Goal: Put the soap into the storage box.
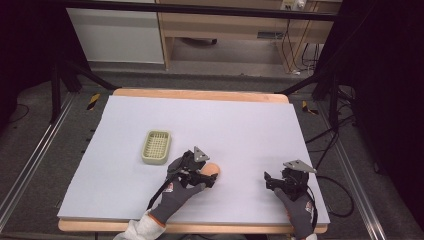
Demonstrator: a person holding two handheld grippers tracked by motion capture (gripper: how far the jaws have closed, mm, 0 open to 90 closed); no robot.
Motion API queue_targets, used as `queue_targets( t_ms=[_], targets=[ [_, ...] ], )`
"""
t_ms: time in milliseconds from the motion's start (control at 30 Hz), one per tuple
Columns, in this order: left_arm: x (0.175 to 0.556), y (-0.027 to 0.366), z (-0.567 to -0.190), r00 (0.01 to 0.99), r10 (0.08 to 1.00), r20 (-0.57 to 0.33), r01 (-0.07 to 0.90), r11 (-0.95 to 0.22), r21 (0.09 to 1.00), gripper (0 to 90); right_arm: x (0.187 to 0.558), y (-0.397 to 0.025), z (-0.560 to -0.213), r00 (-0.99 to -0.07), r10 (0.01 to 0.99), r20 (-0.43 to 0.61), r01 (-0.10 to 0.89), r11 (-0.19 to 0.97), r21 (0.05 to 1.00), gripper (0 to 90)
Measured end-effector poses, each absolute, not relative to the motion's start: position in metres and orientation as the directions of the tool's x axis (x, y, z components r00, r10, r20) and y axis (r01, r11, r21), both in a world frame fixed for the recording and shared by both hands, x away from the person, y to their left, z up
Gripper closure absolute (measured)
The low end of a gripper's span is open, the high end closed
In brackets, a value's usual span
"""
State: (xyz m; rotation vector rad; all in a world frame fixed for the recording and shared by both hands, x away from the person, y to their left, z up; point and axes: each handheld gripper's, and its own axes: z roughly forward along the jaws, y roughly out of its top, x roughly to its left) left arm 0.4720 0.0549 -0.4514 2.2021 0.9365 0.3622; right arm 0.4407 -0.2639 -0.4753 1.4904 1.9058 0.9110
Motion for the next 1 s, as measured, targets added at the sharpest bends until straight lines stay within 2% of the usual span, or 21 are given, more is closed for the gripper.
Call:
queue_targets(
  t_ms=[1000],
  targets=[
    [0.478,0.041,-0.474,0.700,0.714,-0.017,0.554,-0.528,0.644,22.2,0.442,-0.262,-0.477,-0.233,0.972,-0.011,0.609,0.155,0.778,7.2]
  ],
)
